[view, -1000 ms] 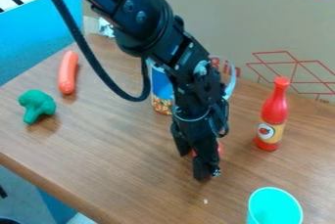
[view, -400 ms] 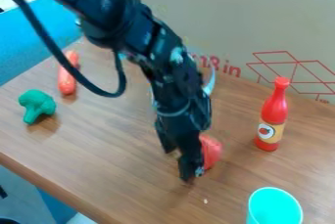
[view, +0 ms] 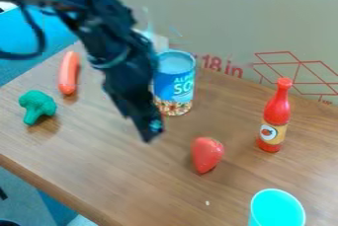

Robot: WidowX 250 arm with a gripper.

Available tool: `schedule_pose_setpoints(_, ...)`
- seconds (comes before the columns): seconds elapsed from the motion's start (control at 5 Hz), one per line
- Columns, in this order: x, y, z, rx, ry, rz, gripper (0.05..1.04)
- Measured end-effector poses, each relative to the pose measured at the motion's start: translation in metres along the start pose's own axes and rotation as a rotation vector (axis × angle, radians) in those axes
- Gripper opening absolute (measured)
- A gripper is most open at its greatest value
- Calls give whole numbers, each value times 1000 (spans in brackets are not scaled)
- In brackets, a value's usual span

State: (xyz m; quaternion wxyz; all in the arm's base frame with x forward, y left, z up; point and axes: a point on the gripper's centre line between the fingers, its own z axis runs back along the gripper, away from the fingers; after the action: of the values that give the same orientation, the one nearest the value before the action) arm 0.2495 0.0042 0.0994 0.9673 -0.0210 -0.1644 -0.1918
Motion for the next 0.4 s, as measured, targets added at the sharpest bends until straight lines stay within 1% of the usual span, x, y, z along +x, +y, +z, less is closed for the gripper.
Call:
schedule_pose_setpoints(0.2,-21,36,25,46,140,129,997)
schedule_pose_setpoints(0.4,-36,80,38,57,263,278,998)
